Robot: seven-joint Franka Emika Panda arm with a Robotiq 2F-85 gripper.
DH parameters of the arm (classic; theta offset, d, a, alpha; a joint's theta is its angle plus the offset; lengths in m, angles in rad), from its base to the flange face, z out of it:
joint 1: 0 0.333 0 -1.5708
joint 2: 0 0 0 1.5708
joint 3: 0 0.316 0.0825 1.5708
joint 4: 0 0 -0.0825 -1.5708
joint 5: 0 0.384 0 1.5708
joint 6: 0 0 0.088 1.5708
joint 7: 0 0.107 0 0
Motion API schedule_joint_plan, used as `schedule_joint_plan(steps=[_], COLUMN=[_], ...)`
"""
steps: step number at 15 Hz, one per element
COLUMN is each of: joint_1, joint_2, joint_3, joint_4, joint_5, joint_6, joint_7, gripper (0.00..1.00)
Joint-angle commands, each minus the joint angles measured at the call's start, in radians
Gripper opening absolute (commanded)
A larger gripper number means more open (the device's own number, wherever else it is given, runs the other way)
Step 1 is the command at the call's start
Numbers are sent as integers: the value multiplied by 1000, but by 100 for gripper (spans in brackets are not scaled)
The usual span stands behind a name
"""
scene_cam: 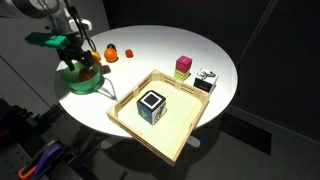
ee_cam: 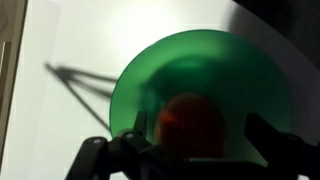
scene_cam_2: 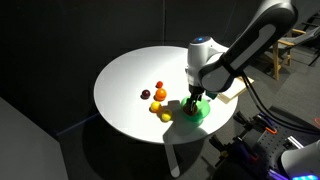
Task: Put the big red tomato in the green bowl, then put the apple in the green bowl and remove the soft toy block from the box
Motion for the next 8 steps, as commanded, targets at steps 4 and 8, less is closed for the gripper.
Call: schedule_joint_plan(steps=[4,8], joint_1=[-1,-4], joint_2=[-69,-52], joint_3=[16,22], joint_4=[43,139], joint_5=[27,62], joint_6=[-105,-200], joint_7=[14,27], gripper=[100,100])
